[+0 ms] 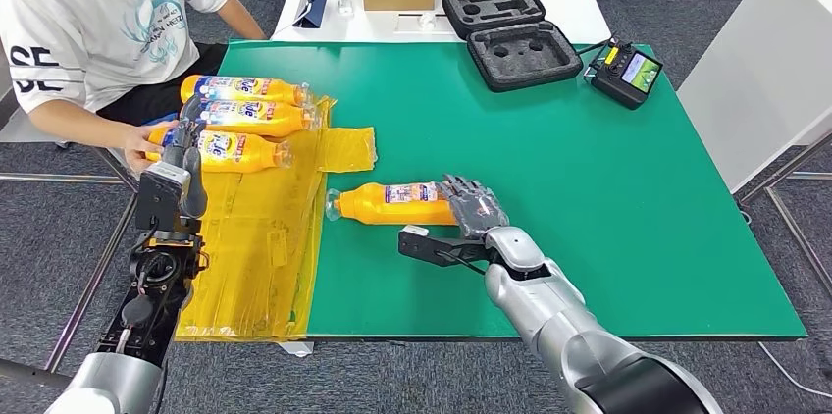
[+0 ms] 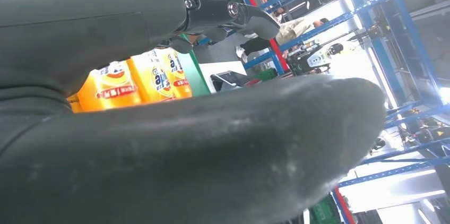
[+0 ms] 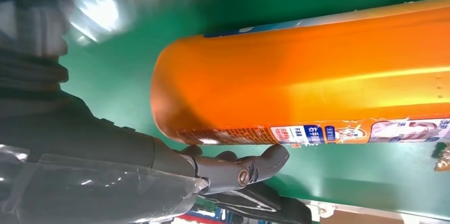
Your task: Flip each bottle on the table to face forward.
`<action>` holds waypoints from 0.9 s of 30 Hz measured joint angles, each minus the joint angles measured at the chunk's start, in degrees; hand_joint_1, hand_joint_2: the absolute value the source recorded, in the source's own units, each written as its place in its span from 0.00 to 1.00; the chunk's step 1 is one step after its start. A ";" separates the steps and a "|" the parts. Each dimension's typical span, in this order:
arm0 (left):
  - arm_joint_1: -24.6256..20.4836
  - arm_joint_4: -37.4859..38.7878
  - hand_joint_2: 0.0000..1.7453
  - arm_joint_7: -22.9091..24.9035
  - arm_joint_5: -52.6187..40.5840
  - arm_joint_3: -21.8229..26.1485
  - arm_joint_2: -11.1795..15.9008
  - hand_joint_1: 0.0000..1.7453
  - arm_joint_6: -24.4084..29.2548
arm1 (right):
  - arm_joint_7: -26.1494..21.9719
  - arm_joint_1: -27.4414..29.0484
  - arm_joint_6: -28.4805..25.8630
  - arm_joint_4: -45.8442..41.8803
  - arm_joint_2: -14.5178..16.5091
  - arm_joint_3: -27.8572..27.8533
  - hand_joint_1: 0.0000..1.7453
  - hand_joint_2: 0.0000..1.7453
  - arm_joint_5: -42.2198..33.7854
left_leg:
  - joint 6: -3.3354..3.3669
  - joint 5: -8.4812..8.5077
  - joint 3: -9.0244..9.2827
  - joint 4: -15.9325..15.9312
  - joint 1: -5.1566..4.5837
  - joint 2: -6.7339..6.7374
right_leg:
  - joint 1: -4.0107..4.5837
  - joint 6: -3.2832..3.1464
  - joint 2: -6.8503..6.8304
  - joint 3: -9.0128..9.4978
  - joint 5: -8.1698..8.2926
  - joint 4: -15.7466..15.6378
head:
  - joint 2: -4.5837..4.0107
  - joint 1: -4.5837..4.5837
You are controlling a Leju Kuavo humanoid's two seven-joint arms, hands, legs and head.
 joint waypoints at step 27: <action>0.10 -0.24 0.00 -0.01 0.00 -0.02 -0.02 0.00 0.00 | -0.04 -0.49 -0.07 1.01 0.02 -0.05 0.00 1.00 0.00 | 0.00 0.00 0.00 0.00 0.00 0.00 | 0.00 0.00 0.00 0.00 0.00 0.00 | 0.00 0.00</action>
